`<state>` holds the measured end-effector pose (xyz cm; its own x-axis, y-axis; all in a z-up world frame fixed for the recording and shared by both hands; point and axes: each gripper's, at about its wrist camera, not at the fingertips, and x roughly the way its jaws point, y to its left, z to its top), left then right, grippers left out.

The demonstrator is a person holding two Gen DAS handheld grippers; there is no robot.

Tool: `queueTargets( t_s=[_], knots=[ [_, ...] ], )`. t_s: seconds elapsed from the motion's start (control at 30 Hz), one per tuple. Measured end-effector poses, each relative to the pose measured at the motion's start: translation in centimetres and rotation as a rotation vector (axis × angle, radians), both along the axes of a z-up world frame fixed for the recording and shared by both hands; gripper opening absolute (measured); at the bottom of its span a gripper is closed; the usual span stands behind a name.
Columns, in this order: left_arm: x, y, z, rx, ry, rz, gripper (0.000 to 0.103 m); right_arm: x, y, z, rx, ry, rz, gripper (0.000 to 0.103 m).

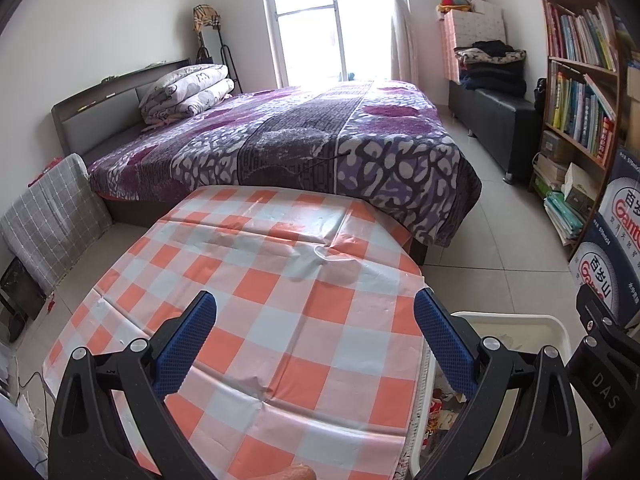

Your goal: Collect trash

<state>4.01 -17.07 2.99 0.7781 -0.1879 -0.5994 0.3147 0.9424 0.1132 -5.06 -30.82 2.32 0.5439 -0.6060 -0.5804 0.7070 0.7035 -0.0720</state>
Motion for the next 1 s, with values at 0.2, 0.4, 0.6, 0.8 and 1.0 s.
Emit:
queueTargets(
  t_s=[0.2, 0.4, 0.6, 0.8, 1.0],
  knots=[
    [0.02, 0.03, -0.07, 0.002, 0.001, 0.000, 0.096, -0.04, -0.05, 0.05, 0.001, 0.000, 0.000, 0.096],
    [0.03, -0.05, -0.07, 0.003, 0.000, 0.000, 0.096, 0.03, 0.08, -0.05, 0.001, 0.000, -0.001, 0.096],
    [0.03, -0.19, -0.07, 0.005, 0.001, 0.001, 0.096, 0.03, 0.02, -0.04, 0.004, 0.000, 0.000, 0.096],
    [0.04, -0.26, -0.07, 0.005, 0.000, 0.002, 0.096, 0.04, -0.02, -0.03, 0.003, 0.001, 0.000, 0.096],
    [0.04, -0.29, -0.11, 0.007, 0.001, 0.001, 0.096, 0.07, 0.03, -0.05, 0.005, 0.001, 0.000, 0.096]
  ],
)
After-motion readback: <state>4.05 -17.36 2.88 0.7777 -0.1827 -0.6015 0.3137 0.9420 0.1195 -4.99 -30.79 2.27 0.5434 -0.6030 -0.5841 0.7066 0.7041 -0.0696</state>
